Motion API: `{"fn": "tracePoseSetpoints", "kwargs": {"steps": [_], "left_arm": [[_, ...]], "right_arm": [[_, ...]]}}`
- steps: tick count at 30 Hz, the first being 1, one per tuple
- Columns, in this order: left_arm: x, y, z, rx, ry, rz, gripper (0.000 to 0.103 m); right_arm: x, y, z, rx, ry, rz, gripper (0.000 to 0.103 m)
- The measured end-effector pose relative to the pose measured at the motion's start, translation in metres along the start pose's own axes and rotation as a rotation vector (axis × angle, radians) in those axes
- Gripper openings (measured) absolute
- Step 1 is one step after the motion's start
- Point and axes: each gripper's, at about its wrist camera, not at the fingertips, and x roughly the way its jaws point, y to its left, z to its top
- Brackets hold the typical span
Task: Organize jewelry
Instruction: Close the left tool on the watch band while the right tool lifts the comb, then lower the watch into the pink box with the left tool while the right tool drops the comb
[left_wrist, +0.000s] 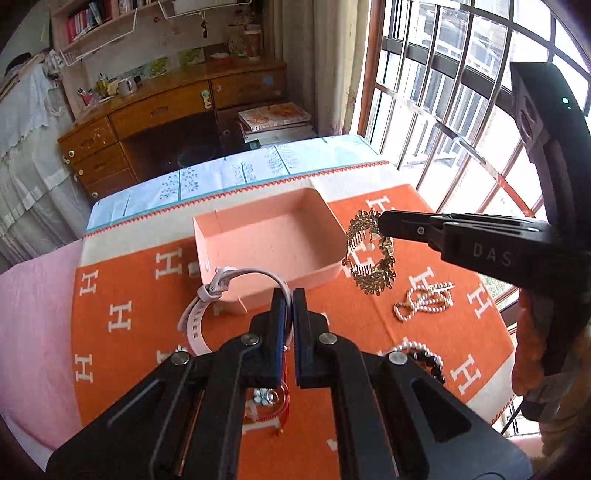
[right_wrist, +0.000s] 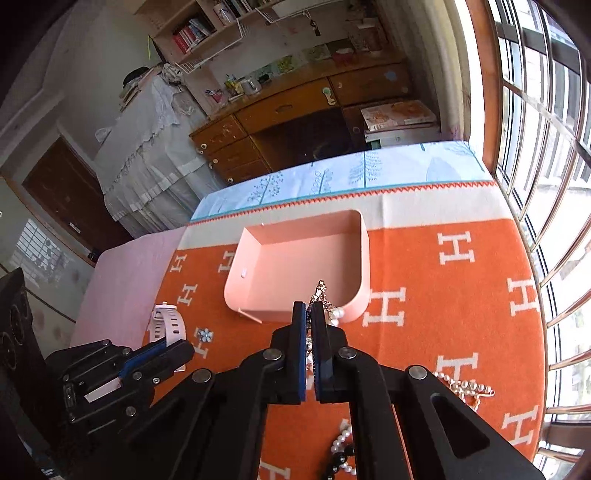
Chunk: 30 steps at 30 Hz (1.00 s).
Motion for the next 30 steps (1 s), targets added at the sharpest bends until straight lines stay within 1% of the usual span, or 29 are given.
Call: {"fn": "tracePoseSetpoints", "kwargs": {"steps": [5,8,12,14,16,17,19,21,23,25,27,30], "left_arm": [[0.035,0.008,0.040,-0.008,0.003,0.011,0.002],[0.067,0.013,0.052,-0.015,0.016,0.023,0.002],[0.111,0.022,0.058,-0.020,0.044,0.024,0.003],[0.130,0.026,0.056,-0.028,0.080,0.013,0.006],[0.147,0.030,0.054,-0.031,0.125,0.000,0.013],[0.154,0.031,0.052,-0.034,0.138,-0.006,0.013],[0.159,0.034,0.051,-0.037,0.143,-0.010,0.016],[0.160,0.035,0.048,-0.031,0.141,-0.014,0.019],[0.157,0.036,0.046,-0.031,0.137,-0.017,0.027],[0.154,0.038,0.044,-0.038,0.127,-0.012,0.038],[0.145,0.038,0.042,-0.039,0.114,-0.012,0.041],[0.140,0.037,0.038,-0.036,0.115,-0.012,0.041]], "right_arm": [[0.000,0.019,0.035,-0.016,-0.046,0.016,0.001],[0.017,0.026,0.054,-0.017,-0.037,0.017,0.001],[0.052,0.029,0.068,-0.009,0.008,0.013,0.001],[0.078,0.028,0.070,-0.003,0.041,0.000,0.001],[0.098,0.024,0.069,-0.003,0.078,-0.011,0.001],[0.109,0.020,0.067,-0.006,0.100,-0.018,0.001],[0.124,0.012,0.066,0.013,0.131,-0.022,0.002],[0.128,0.004,0.063,0.023,0.125,-0.021,0.005],[0.128,-0.001,0.058,0.010,0.126,-0.060,0.016],[0.126,-0.003,0.056,-0.010,0.121,-0.127,0.021],[0.123,-0.005,0.052,-0.035,0.126,-0.162,0.021],[0.126,-0.009,0.045,-0.048,0.155,-0.226,0.021]]}}
